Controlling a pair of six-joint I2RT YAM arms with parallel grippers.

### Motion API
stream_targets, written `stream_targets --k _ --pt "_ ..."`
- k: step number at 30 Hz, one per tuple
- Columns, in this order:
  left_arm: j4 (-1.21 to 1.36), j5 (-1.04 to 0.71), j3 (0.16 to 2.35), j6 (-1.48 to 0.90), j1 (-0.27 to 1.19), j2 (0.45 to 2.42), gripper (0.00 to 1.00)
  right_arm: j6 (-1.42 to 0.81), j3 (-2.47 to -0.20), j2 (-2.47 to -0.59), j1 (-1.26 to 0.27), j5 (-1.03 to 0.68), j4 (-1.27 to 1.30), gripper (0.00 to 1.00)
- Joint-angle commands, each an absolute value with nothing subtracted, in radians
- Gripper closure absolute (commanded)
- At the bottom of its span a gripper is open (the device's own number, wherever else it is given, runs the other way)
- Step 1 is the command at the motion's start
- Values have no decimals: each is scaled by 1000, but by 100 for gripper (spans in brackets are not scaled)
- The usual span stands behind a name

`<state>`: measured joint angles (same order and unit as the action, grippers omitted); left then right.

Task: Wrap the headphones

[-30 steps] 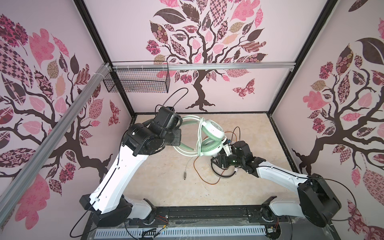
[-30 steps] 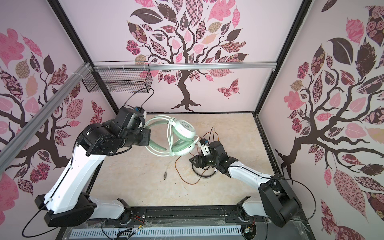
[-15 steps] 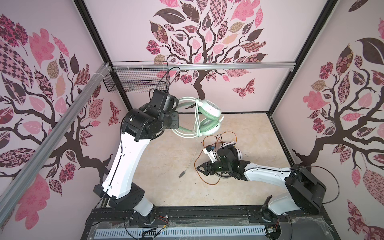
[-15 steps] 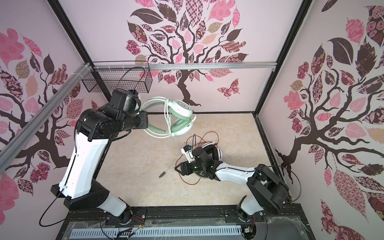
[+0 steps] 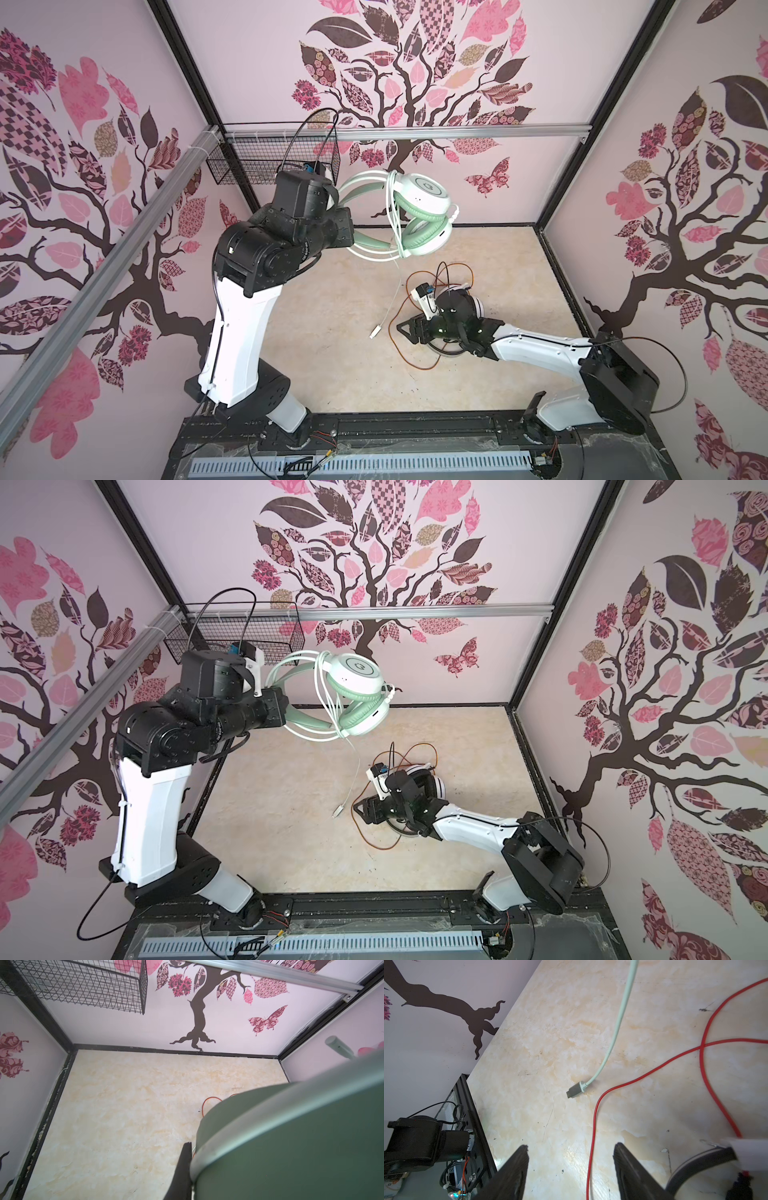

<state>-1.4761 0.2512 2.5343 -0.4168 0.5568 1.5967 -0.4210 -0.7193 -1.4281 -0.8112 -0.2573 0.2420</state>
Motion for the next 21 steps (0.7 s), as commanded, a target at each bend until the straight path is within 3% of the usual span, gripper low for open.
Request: stream_targets --k 1,12,21 --pt "-1363 192 2605 -459 558 1582 100 -390 -784 -1476 -808 -252 302 32" --pt "-1332 175 2629 -469 557 1542 100 -468 -780 -1608 -716 -211 392 25" --pt "-1329 161 2628 -468 558 1535 100 -487 -798 -1771 -710 -440 589 27"
